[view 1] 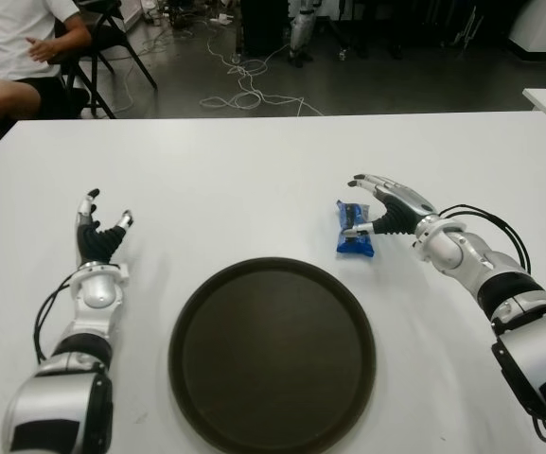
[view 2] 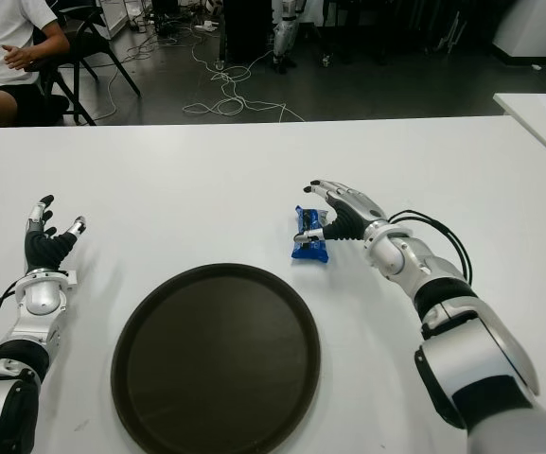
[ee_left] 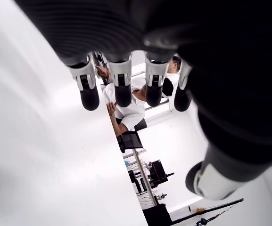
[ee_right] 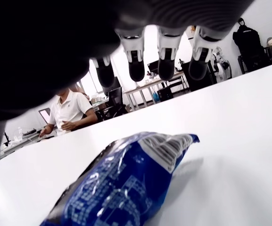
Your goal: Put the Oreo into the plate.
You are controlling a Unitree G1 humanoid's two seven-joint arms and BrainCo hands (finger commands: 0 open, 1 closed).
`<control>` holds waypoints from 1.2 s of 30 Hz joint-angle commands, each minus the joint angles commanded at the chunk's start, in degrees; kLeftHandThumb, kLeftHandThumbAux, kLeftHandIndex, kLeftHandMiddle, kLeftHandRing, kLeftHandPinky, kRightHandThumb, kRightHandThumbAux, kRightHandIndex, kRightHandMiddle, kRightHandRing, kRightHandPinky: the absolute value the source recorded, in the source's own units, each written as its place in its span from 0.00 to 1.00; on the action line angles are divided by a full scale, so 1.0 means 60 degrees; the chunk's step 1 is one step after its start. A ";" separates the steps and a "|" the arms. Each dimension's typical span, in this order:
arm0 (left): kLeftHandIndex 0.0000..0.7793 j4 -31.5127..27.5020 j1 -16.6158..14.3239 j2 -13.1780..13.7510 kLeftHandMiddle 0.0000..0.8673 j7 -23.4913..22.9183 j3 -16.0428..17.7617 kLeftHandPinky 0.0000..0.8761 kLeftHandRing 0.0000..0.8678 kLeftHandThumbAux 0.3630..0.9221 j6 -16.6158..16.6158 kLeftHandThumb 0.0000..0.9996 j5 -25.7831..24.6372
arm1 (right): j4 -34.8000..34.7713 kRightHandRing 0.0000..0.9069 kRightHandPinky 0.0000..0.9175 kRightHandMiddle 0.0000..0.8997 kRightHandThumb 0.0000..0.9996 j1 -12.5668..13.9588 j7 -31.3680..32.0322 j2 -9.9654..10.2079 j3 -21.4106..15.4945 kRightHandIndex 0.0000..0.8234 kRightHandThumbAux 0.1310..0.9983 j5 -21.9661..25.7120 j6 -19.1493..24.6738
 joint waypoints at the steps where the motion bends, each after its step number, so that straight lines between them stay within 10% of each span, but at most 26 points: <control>1: 0.05 -0.0001 0.0000 0.0001 0.05 0.0008 -0.0004 0.02 0.03 0.64 0.0003 0.00 0.0006 | -0.0003 0.00 0.00 0.00 0.00 0.0000 -0.0008 0.0002 0.0007 0.00 0.32 -0.0011 -0.0004; 36: 0.05 -0.0013 0.0024 0.0047 0.06 0.0130 -0.0116 0.02 0.03 0.63 -0.0025 0.00 0.0095 | -0.0063 0.00 0.00 0.00 0.00 0.0015 -0.0198 0.0245 0.0129 0.00 0.34 -0.0074 0.0412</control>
